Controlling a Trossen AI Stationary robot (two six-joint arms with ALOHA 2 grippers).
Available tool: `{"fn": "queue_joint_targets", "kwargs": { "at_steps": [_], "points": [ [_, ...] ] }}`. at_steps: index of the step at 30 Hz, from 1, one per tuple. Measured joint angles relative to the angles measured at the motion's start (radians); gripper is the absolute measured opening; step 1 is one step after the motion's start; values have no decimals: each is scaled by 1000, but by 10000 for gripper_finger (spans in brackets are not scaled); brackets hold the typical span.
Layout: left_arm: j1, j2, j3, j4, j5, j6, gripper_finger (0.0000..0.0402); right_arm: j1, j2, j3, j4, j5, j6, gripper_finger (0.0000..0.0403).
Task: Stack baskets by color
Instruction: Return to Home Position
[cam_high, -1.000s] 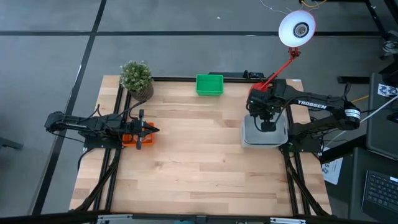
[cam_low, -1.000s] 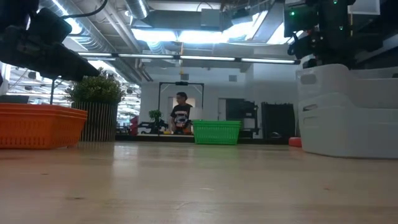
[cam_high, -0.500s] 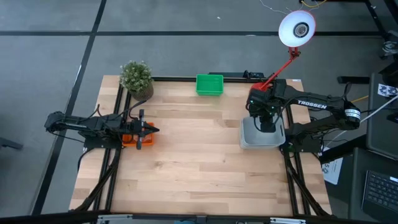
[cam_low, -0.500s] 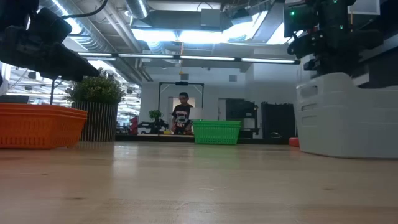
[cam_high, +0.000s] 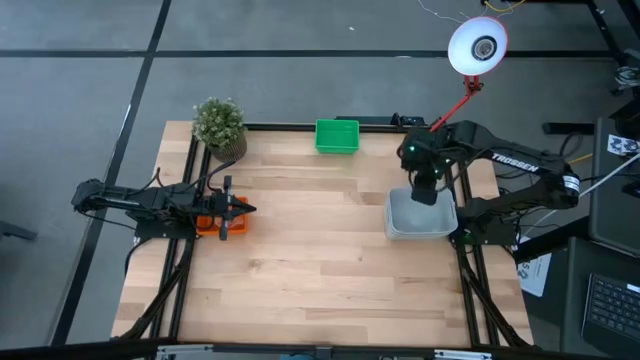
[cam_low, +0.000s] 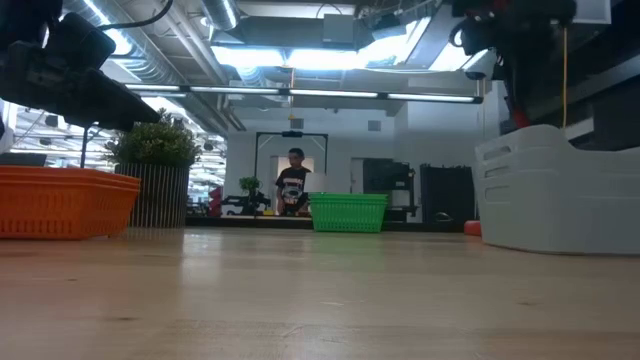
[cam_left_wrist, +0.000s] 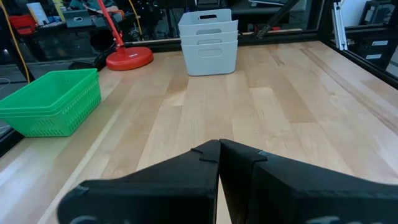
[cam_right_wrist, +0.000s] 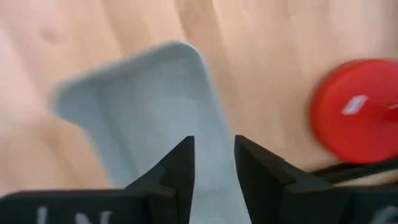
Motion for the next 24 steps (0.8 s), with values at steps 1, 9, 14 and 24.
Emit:
{"fn": "queue_joint_targets", "kwargs": {
  "at_steps": [1, 9, 14, 24],
  "points": [
    [0, 0, 0, 0, 0, 0, 0, 0, 0, 11, 0, -36, 41, 113],
    [0, 0, 0, 0, 0, 0, 0, 17, -53, 22, 4, -313, 129, 113],
    [0, 0, 0, 0, 0, 0, 0, 51, -109, 22, 80, -261, 67, 113],
    [0, 0, 0, 0, 0, 0, 0, 132, -306, -240, 559, -217, 133, 113]
  ]
}}
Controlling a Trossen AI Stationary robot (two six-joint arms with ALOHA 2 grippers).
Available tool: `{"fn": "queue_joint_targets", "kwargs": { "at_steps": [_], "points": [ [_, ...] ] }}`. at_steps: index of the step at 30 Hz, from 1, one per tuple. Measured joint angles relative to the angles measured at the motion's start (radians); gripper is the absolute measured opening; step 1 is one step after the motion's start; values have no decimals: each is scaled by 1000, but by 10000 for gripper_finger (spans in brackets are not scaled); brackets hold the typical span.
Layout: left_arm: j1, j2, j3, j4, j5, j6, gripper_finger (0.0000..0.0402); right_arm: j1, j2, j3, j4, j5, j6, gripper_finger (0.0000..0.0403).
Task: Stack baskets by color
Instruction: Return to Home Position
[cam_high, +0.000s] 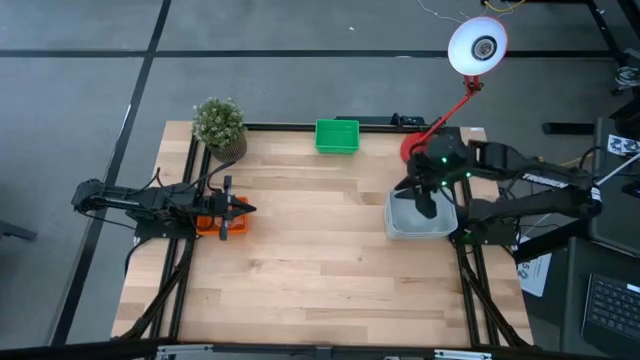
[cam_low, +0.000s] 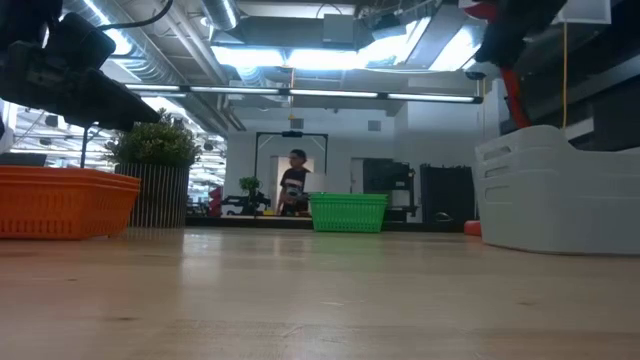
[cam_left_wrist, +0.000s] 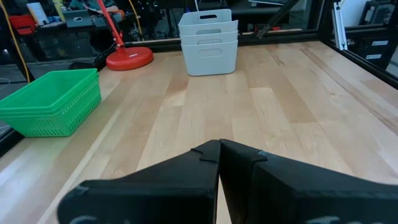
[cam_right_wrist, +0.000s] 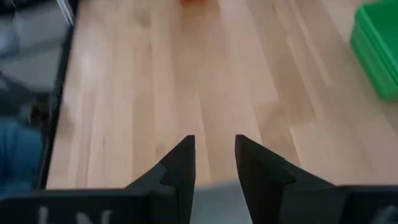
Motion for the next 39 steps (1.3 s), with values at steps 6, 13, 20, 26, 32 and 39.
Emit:
{"fn": "queue_joint_targets", "kwargs": {
  "at_steps": [6, 13, 20, 26, 32, 39],
  "points": [
    [0, 0, 0, 0, 0, 0, 0, 43, -129, -245, 300, 1, 45, 113],
    [0, 0, 0, 0, 0, 0, 0, 69, -256, -457, 633, 3, 27, 113],
    [0, 0, 0, 0, 0, 0, 0, 78, -373, -644, 738, 141, 10, 113],
    [0, 0, 0, 0, 0, 0, 0, 78, -492, -799, 862, 141, 33, 113],
    [0, 0, 0, 0, 0, 0, 0, 99, -677, -926, 1020, 74, -58, 113],
    [0, 0, 0, 0, 0, 0, 0, 143, -805, -932, 1008, 62, -119, 113]
  ]
}}
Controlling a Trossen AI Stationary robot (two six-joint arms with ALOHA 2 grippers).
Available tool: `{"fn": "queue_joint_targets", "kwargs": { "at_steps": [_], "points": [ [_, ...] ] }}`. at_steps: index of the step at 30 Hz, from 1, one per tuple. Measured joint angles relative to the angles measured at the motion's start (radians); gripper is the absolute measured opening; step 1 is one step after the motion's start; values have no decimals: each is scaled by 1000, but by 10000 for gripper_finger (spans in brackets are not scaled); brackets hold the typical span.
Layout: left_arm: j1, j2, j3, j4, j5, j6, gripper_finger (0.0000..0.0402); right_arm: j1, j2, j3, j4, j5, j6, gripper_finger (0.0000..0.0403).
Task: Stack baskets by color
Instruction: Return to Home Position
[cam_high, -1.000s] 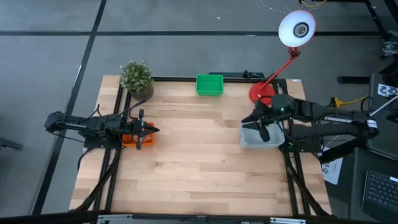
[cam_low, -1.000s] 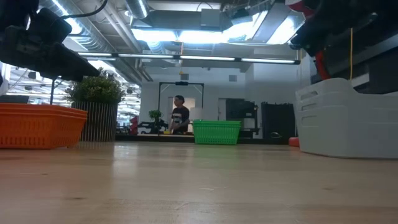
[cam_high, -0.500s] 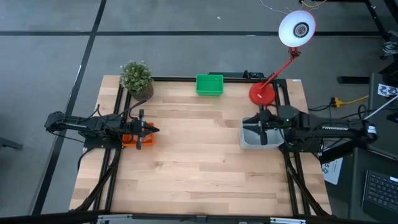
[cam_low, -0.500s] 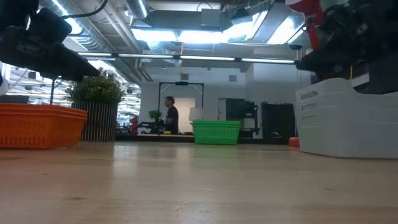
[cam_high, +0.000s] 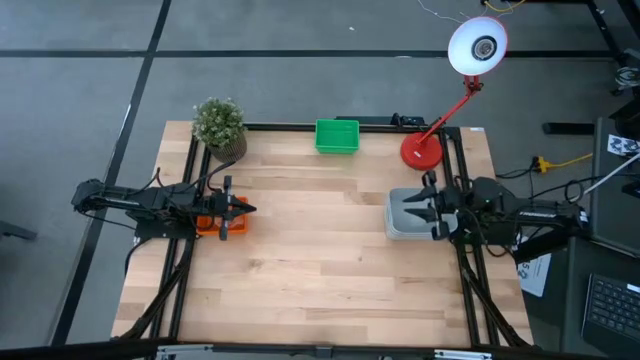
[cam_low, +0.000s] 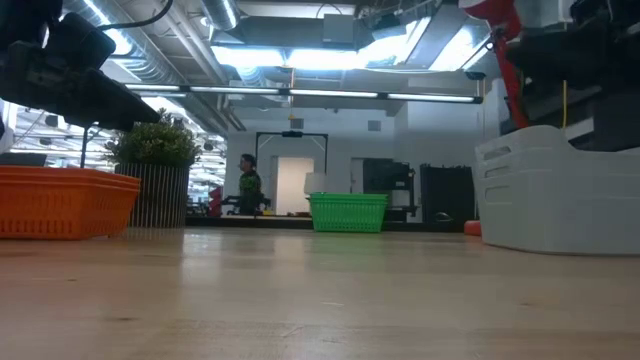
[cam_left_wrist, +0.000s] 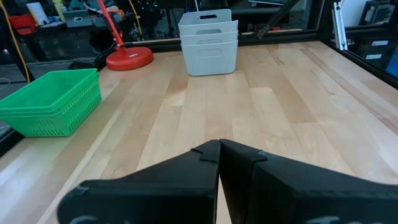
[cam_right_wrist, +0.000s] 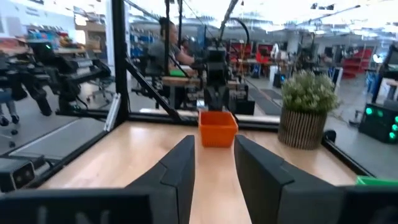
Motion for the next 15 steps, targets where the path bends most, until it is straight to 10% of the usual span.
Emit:
{"fn": "queue_joint_targets", "kwargs": {
  "at_steps": [15],
  "points": [
    [0, 0, 0, 0, 0, 0, 0, 43, -87, -77, -48, -2, -4, 113]
  ]
}}
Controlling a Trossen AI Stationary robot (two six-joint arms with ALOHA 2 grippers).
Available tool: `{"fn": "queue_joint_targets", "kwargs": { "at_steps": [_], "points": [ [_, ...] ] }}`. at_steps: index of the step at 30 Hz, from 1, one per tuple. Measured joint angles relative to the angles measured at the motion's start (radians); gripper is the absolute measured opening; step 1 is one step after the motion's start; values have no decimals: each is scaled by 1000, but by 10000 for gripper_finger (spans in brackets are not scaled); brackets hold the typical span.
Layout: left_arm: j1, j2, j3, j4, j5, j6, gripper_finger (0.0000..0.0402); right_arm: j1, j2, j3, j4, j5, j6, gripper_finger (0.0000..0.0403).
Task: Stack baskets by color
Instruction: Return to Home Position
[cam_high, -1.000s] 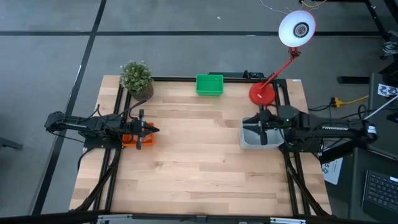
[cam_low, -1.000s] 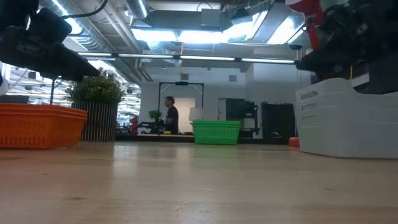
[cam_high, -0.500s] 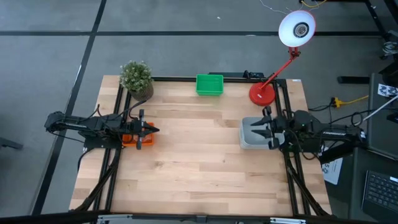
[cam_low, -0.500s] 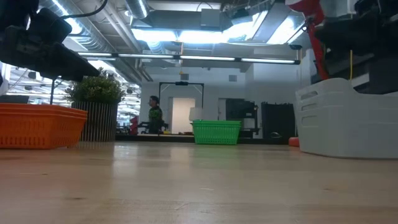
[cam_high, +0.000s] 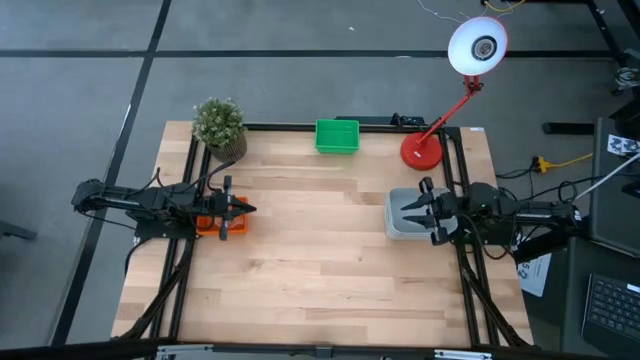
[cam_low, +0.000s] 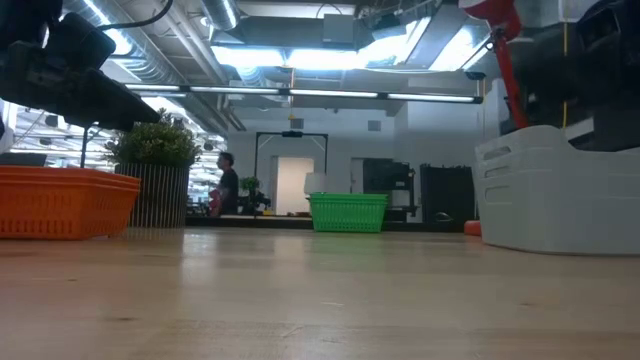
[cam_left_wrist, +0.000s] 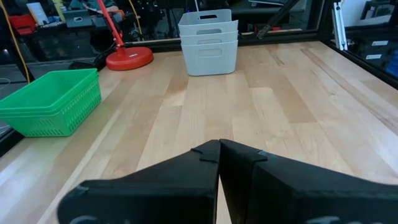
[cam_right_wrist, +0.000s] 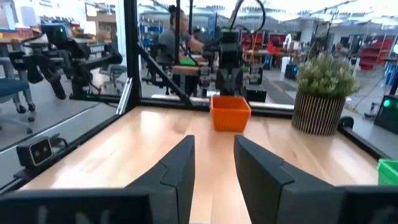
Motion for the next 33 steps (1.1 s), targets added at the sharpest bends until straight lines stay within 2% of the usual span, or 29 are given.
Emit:
{"fn": "queue_joint_targets", "kwargs": {
  "at_steps": [33],
  "points": [
    [0, 0, 0, 0, 0, 0, 0, 0, 1, 1, -22, 1, -1, 113]
  ]
}}
